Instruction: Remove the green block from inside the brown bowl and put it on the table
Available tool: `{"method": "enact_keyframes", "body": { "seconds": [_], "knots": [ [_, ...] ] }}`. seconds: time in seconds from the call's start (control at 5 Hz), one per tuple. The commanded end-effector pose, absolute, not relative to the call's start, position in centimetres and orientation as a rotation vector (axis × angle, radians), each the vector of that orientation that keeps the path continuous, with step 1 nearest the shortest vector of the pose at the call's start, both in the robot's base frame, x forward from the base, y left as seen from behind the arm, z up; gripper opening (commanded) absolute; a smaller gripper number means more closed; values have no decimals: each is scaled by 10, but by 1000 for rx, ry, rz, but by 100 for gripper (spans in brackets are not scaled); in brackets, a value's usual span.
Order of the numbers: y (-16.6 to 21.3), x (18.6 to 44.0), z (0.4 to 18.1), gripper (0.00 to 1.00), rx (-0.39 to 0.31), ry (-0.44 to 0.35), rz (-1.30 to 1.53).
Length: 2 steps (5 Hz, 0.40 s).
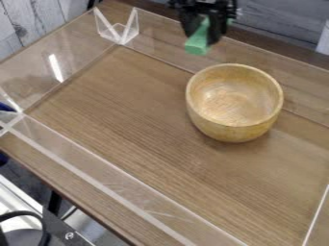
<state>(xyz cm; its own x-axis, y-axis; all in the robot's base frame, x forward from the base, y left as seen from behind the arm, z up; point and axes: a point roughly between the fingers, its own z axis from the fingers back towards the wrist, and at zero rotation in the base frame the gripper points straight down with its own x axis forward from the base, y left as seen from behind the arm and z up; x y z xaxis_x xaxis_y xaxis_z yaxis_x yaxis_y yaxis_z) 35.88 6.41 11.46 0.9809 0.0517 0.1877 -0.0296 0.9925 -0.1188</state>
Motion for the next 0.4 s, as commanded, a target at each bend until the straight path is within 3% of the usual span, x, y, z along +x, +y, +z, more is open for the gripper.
{"method": "enact_keyframes", "body": {
  "seconds": [0.0, 0.2],
  "knots": [
    [98, 373, 126, 0, -68, -261, 73],
    [111, 376, 110, 0, -48, -245, 88]
  ]
}}
